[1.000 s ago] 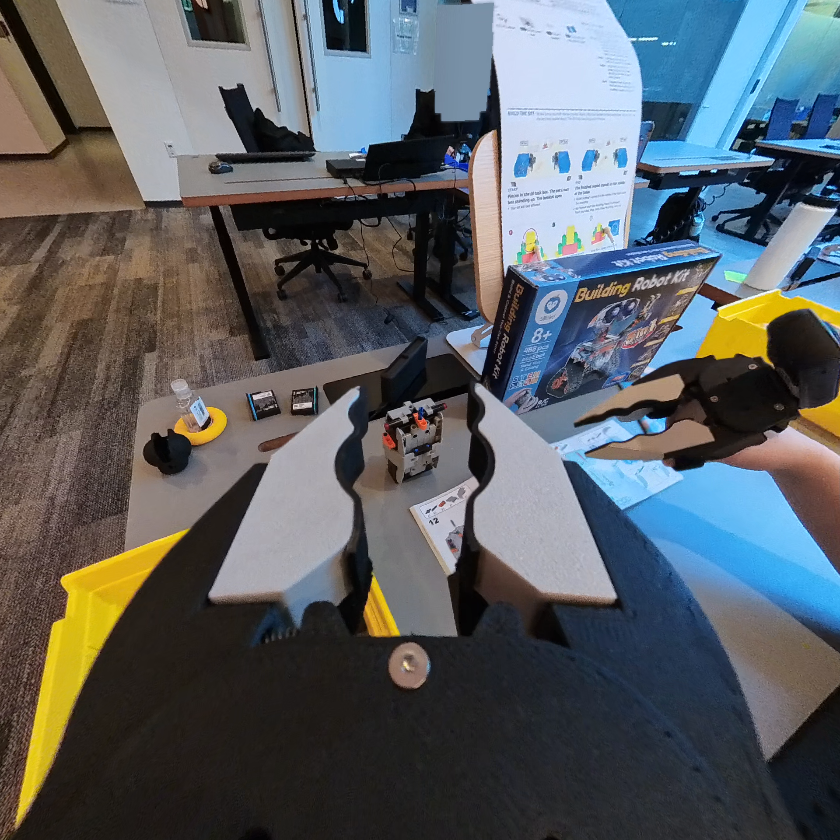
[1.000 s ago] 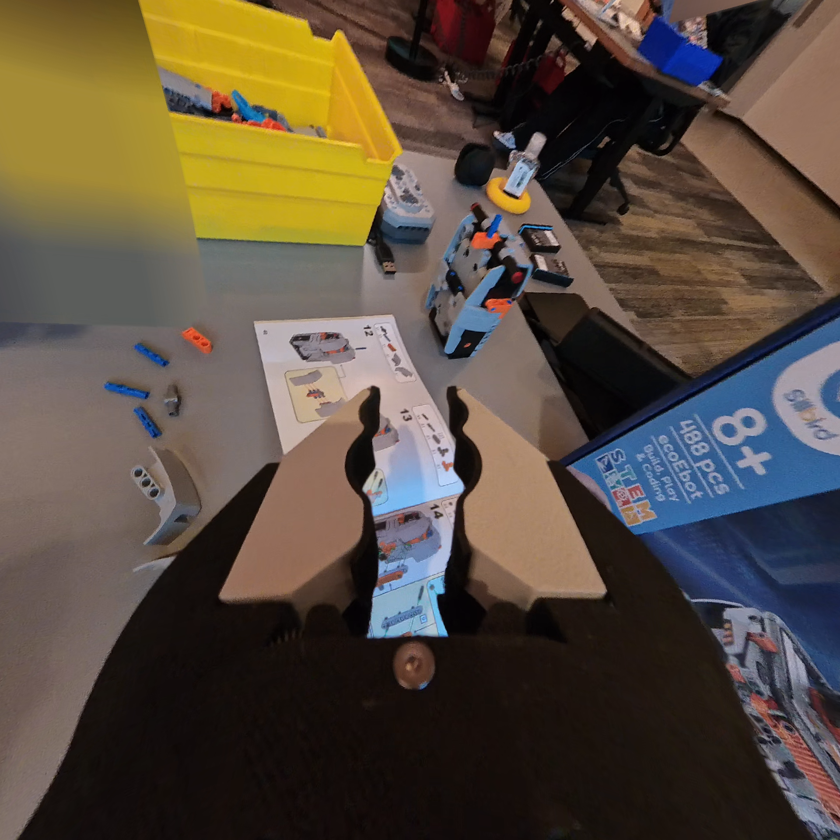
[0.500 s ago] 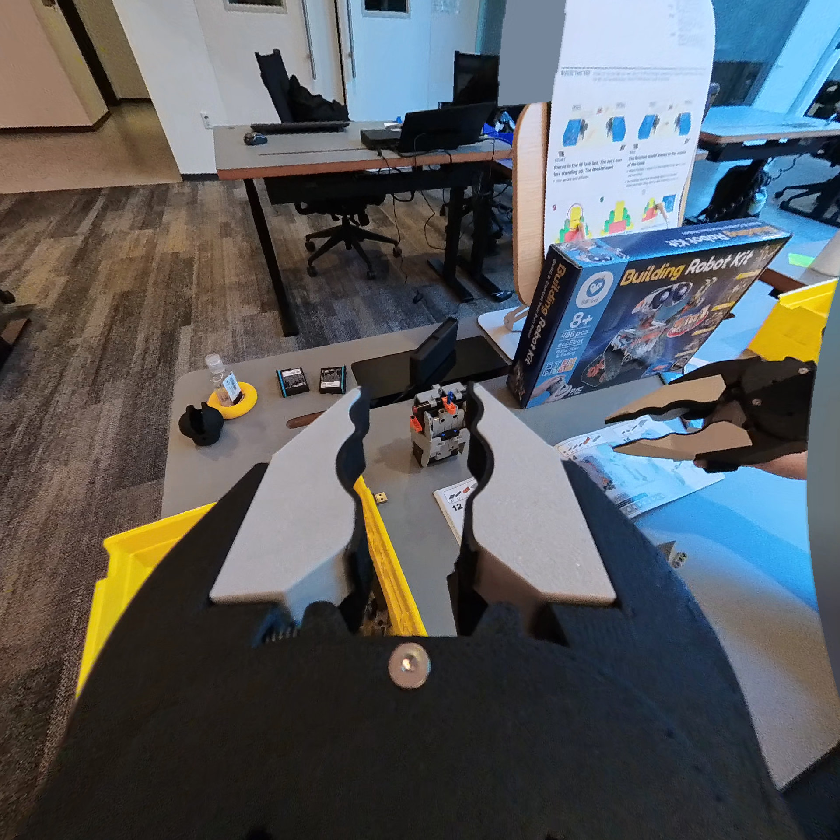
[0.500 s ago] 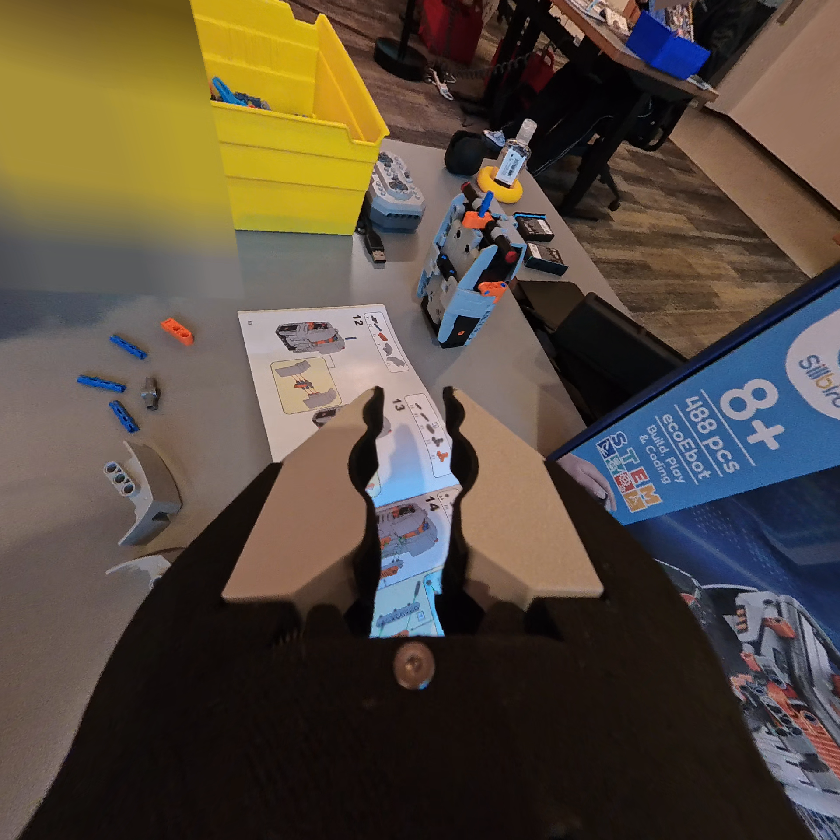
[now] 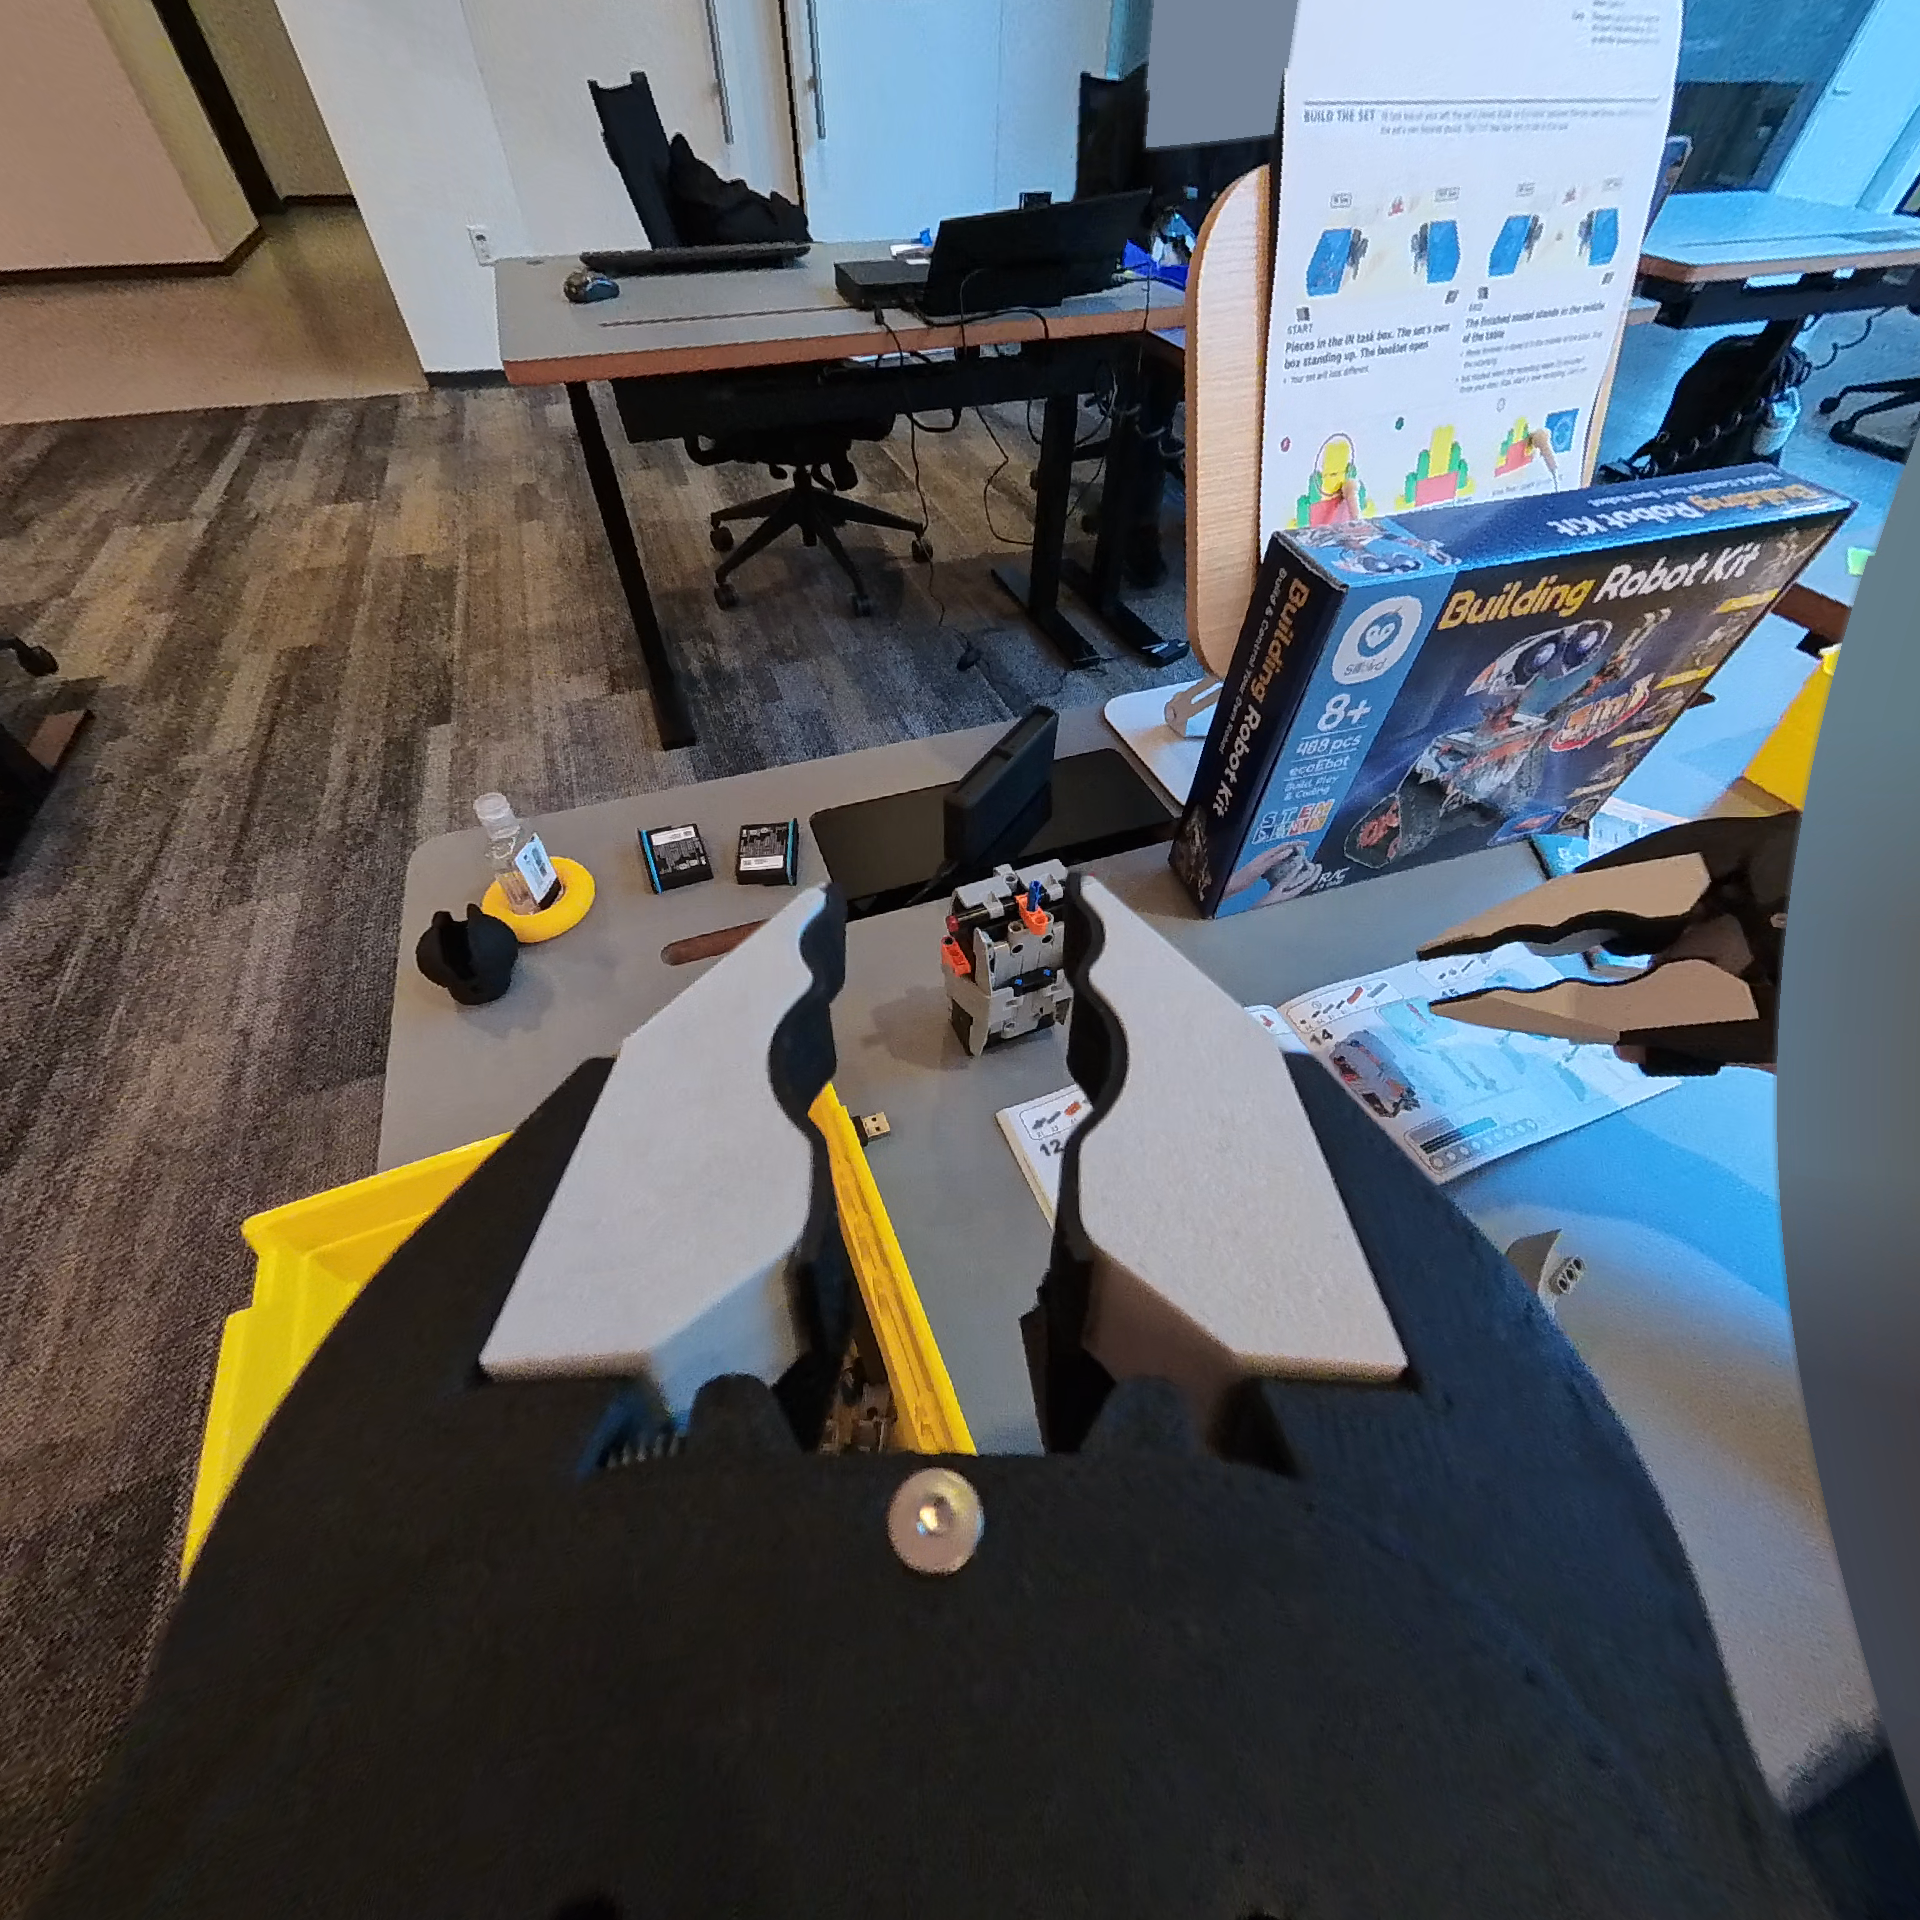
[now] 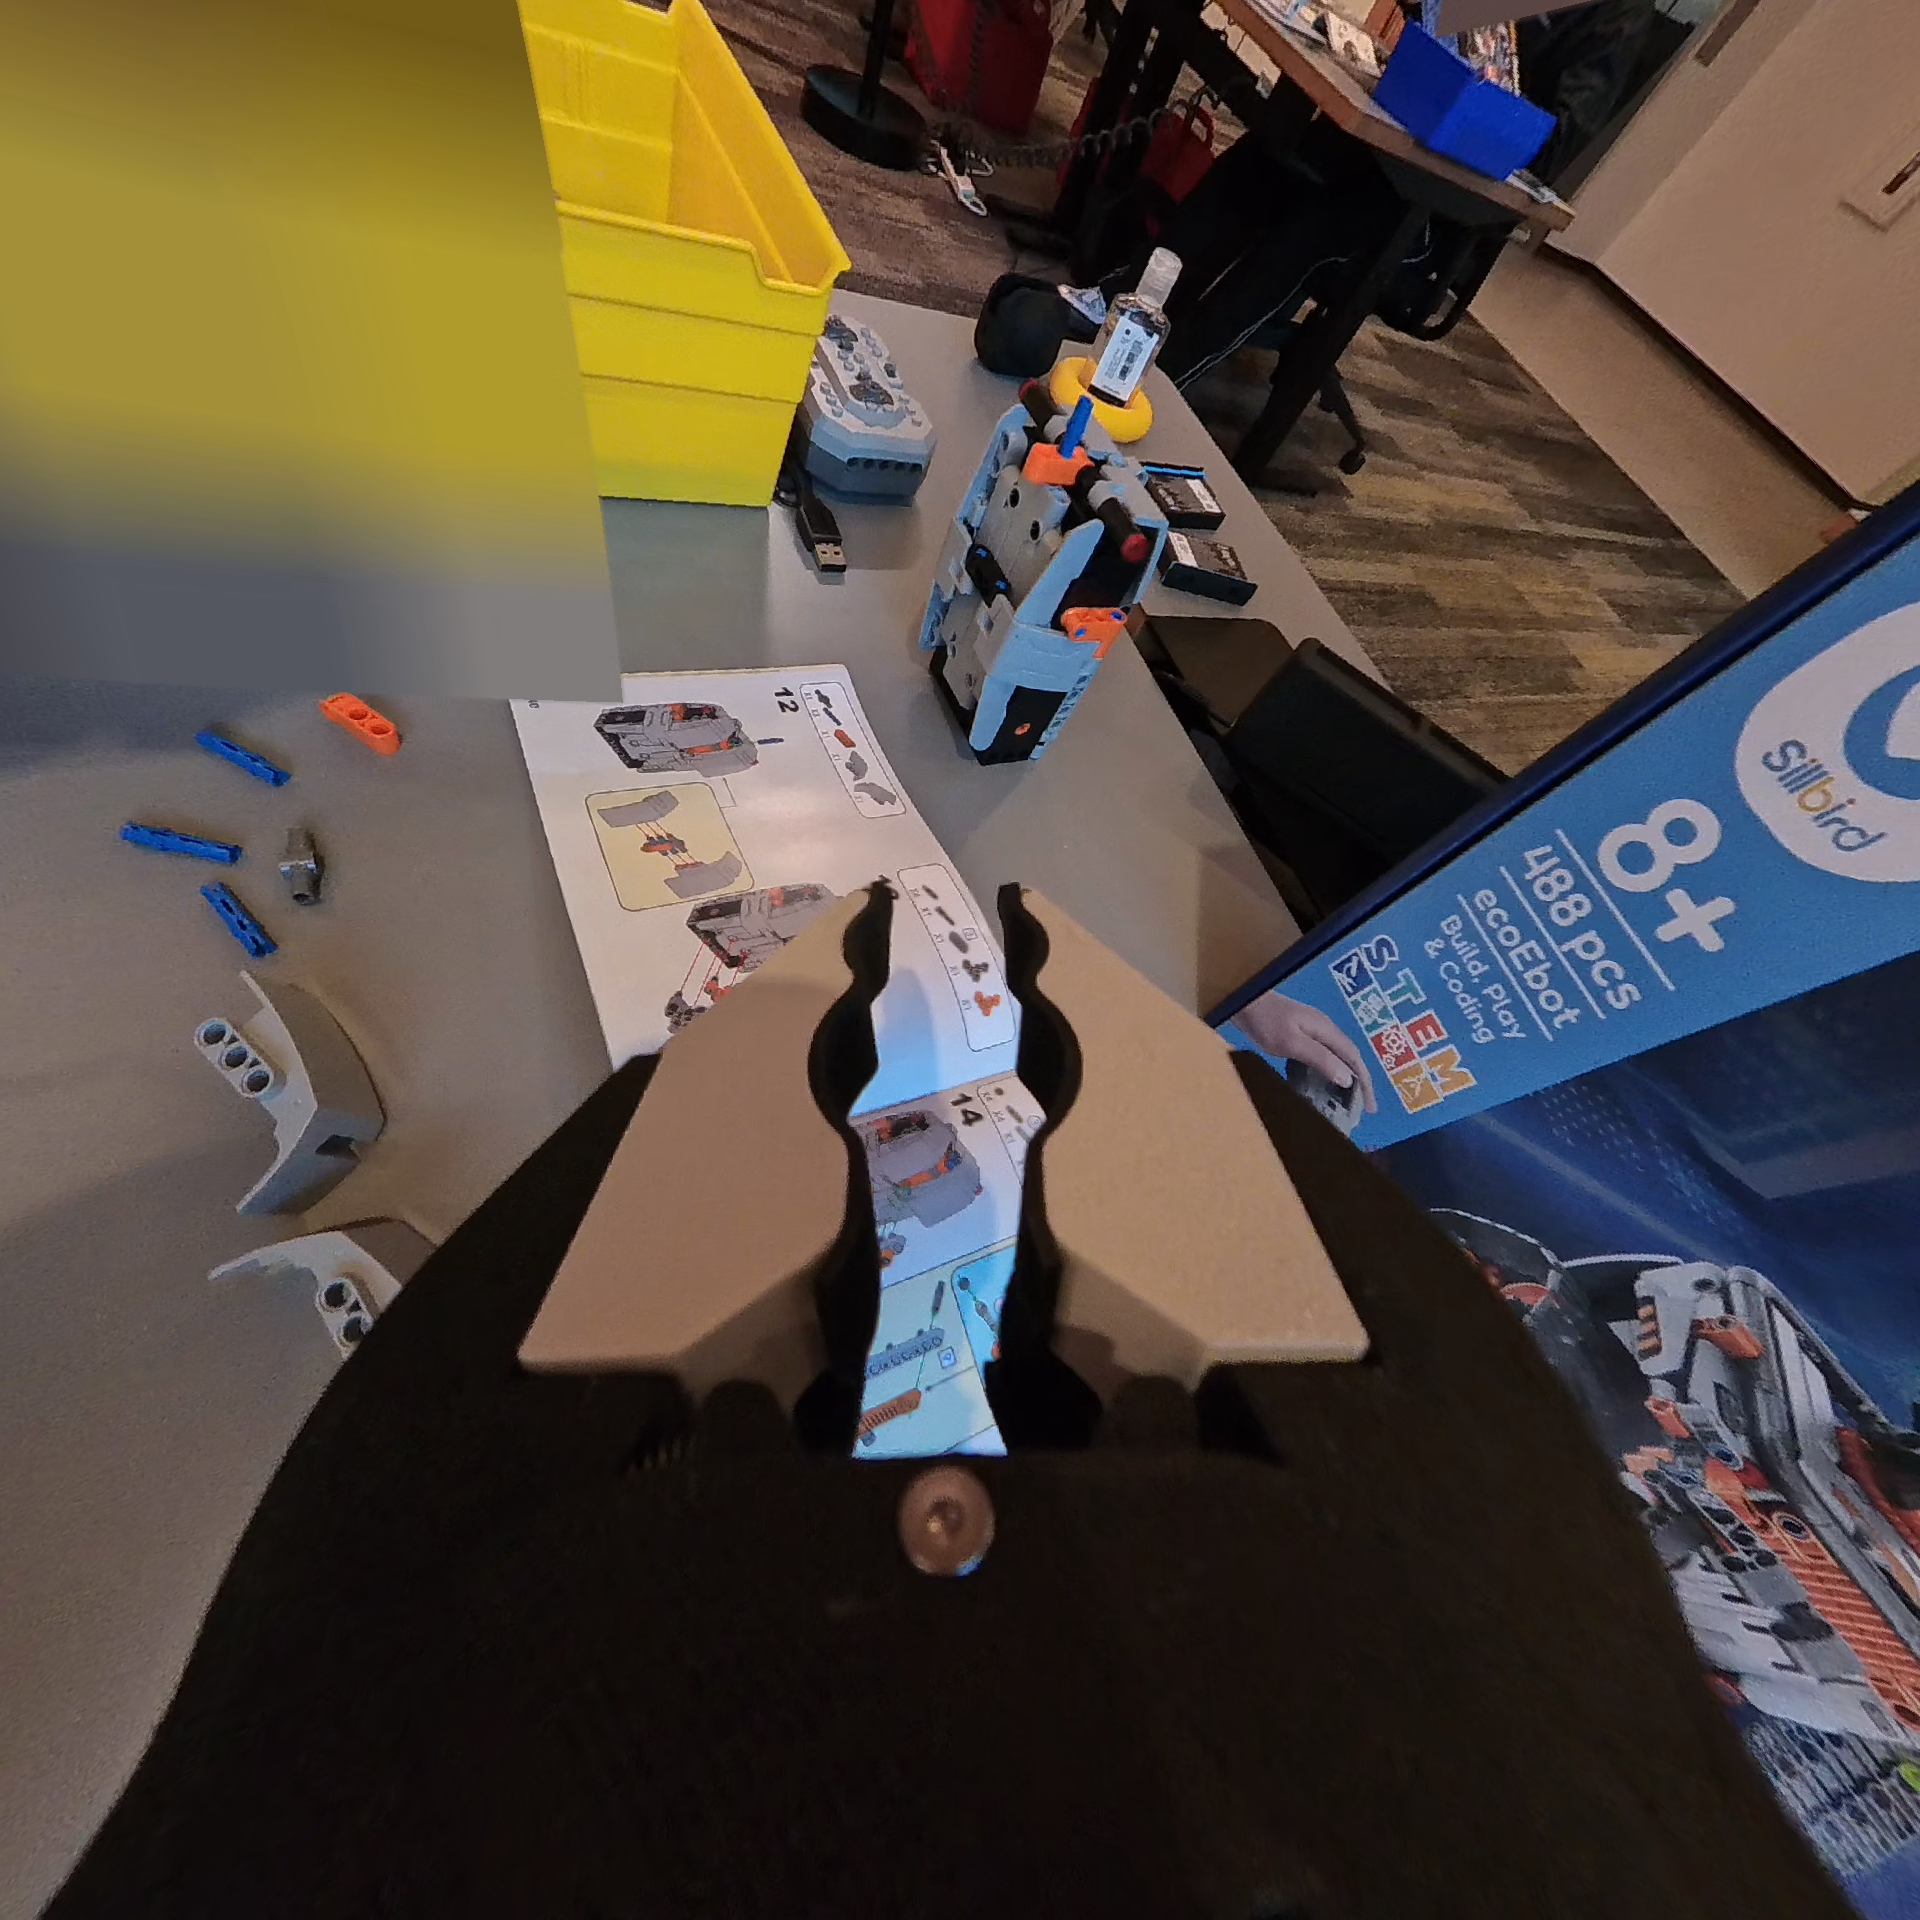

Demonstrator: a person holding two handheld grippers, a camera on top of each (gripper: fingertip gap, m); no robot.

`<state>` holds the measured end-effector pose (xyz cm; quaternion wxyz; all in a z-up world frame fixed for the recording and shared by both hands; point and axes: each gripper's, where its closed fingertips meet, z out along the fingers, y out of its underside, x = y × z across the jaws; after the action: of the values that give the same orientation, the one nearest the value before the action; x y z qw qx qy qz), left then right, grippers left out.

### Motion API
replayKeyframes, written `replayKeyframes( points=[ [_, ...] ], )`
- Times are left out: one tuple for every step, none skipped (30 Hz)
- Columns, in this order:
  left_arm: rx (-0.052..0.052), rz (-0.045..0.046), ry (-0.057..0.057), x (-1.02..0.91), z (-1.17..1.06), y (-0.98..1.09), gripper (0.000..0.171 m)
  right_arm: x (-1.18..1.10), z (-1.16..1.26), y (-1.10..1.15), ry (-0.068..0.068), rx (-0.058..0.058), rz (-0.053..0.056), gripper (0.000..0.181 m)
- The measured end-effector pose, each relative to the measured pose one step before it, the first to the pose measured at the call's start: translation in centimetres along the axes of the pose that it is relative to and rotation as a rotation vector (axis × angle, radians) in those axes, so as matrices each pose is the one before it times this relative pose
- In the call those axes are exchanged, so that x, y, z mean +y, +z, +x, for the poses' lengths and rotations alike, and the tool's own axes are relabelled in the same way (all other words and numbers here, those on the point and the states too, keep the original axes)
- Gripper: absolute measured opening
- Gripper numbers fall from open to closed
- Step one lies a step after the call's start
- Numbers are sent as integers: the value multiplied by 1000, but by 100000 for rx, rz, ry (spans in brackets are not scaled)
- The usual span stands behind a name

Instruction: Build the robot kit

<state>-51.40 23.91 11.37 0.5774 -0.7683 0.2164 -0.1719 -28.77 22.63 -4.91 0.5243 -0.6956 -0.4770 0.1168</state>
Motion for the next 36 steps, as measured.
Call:
replayKeyframes(
  points=[
    [-103,73,-82,-10,-9,5,40,-15,61,-63,-271,315,-19,20],
    [-131,270,-151,-54,-25,-34,40,-33,40,-43,-143,160,207,20],
    [-160,286,-105,-40,-39,-57,40,-28,-9,-26,49,-140,334,20],
    [-255,253,-69,-46,-47,-57,40,-26,-39,14,126,-267,324,20],
    [-301,258,-88,-37,-52,-54,40,5,-69,16,67,-333,142,20],
    [-197,224,-106,-42,-35,-21,40,9,-64,16,-290,-169,57,20],
    [-15,51,-90,-5,9,-5,40,20,-45,21,-547,-13,-40,20],
    [59,-236,-29,36,17,13,40,23,-36,25,-521,57,-197,20],
    [-60,-437,24,68,-14,17,40,39,-42,29,-446,-62,-315,20],
    [-237,-370,-56,76,-62,-4,40,24,-39,12,-328,-98,-252,20],
    [-302,-108,-284,26,-98,-15,40,-8,-32,22,-162,-83,-43,20],
    [-239,142,-414,-10,-95,-32,40,-8,-31,10,-71,-138,73,20],
    [-194,264,-366,-42,-82,-45,39,5,-34,10,-7,-186,-14,20],
    [-131,249,-217,-35,-49,-23,39,35,-2,4,-20,-111,-184,20],
    [-14,120,-43,-20,3,-16,39,40,14,7,-79,93,-206,20],
    [74,-42,90,1,38,17,39,16,4,-10,-90,26,-16,20],
    [110,-161,157,12,59,32,39,-10,-20,-3,0,-166,15,20],
    [173,-270,222,35,81,37,39,-1,-16,-14,-19,-93,-56,20],
    [203,-360,299,45,96,40,39,-33,18,-18,-143,131,11,20],
    [138,-304,309,32,75,24,39,-33,8,-21,-77,57,53,20],
    [59,-112,222,13,54,6,39,-32,-29,-18,-63,-166,6,20],
    [19,67,61,-15,17,-9,39,-18,-19,-23,-155,-57,-34,19],
    [6,158,-53,-31,3,-29,39,2,2,-18,-173,50,-117,19],
    [-11,158,-96,-19,-13,-36,39,4,-13,6,-75,-58,-107,20],
    [-80,104,-128,-13,-35,-37,39,5,-45,8,-49,-191,-57,20],
    [-111,120,-111,-15,-40,-36,39,15,-27,17,-116,-129,-71,20],
    [-37,98,-75,-8,-20,-16,39,30,-18,37,-92,-24,-98,20],
    [46,-14,-36,4,-8,-11,39,62,-46,56,33,-282,-204,20],
    [15,-50,8,5,-4,5,39,82,-63,64,84,-378,-328,20],
    [-23,-19,32,1,3,4,39,98,-38,59,-51,-183,-387,20],
    [15,-30,34,10,3,14,39,101,-27,66,-107,-111,-351,19],
    [64,-106,35,14,17,35,39,99,-79,75,-25,-414,-282,19],
    [128,-183,83,27,27,21,39,105,-103,87,81,-568,-264,19],
    [214,-228,149,40,29,29,39,109,-115,104,73,-657,-276,20],
    [182,-265,64,55,8,27,39,129,-125,123,254,-709,-304,20],
    [88,-207,-146,54,-41,1,39,59,-198,173,764,-1128,-189,20]
  ],
)
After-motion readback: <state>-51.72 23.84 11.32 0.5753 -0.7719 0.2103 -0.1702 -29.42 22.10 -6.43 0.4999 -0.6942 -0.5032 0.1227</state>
